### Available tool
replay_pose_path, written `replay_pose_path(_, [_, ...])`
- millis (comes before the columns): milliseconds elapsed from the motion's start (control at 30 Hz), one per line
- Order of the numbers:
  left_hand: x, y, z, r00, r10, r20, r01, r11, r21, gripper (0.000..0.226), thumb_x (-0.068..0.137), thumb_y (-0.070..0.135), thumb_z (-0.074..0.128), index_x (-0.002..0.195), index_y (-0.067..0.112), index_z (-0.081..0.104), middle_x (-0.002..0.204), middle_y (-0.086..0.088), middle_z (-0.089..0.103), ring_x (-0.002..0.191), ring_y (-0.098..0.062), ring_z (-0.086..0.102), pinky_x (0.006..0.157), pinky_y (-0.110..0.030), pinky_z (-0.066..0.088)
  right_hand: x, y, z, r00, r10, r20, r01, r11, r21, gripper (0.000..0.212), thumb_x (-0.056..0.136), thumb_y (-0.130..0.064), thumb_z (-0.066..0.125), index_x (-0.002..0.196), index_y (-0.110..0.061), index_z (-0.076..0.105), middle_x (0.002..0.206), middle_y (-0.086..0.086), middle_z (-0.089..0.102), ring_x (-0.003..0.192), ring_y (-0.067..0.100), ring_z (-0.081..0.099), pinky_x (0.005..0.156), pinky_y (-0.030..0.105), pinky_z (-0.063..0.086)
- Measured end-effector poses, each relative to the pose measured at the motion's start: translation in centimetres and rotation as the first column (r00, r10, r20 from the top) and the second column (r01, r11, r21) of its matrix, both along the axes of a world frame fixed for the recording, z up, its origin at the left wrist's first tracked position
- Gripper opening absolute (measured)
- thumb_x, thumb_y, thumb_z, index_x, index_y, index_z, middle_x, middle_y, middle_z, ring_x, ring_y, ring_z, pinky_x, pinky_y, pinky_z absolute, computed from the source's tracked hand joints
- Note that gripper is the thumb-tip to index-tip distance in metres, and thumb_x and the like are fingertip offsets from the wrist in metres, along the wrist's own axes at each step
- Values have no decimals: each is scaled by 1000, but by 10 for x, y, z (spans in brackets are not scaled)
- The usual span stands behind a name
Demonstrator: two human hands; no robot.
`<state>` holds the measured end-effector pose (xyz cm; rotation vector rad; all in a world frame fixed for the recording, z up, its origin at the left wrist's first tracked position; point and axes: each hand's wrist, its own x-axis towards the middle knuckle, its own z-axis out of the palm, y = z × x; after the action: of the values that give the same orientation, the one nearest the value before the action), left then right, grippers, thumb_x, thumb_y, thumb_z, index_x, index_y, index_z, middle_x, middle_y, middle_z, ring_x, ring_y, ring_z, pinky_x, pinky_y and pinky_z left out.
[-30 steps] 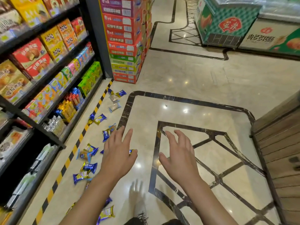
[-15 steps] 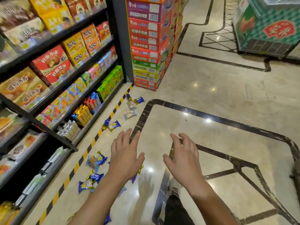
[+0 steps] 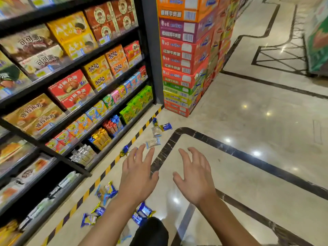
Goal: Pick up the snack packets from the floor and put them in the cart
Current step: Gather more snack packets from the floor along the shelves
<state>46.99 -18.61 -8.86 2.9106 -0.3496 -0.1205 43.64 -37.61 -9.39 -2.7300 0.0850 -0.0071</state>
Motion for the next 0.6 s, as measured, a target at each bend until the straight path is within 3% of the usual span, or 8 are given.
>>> replay_pose_path(100, [34, -17, 0, 1000, 24, 10, -24, 1000, 6, 76, 94, 51, 48, 157, 32, 10, 165, -1, 5, 151, -28, 3, 121, -46, 15, 39, -19, -5, 998, 53, -37, -53, 998, -23, 73, 89, -51, 49, 153, -26, 25, 156, 8, 24, 143, 27, 21, 120, 43, 18])
replay_pose_path(267, [104, -34, -19, 997, 70, -30, -69, 997, 14, 76, 93, 49, 50, 157, 31, 13, 165, -2, 7, 151, -29, 4, 119, -47, 15, 112, -41, -21, 999, 38, 16, -38, 998, -45, 70, 82, -49, 59, 145, -23, 42, 146, 10, 43, 133, 29, 40, 111, 46, 34])
replay_pose_path(433, [189, -49, -35, 993, 99, -69, -101, 995, -27, 77, 95, 49, 48, 158, 33, 7, 165, 0, 2, 151, -27, 0, 120, -44, 11, 198, -57, -29, 997, 55, -62, -61, 993, -104, 73, 86, -51, 59, 149, -26, 34, 153, 9, 33, 140, 30, 31, 116, 45, 26])
replay_pose_path(600, [272, -51, -38, 994, 75, -79, -79, 996, -43, 76, 94, 48, 49, 158, 32, 11, 165, -1, 6, 151, -27, 3, 119, -46, 17, 283, -71, -23, 997, 61, -37, -66, 989, -129, 72, 84, -50, 61, 147, -25, 36, 149, 8, 36, 134, 29, 36, 113, 45, 32])
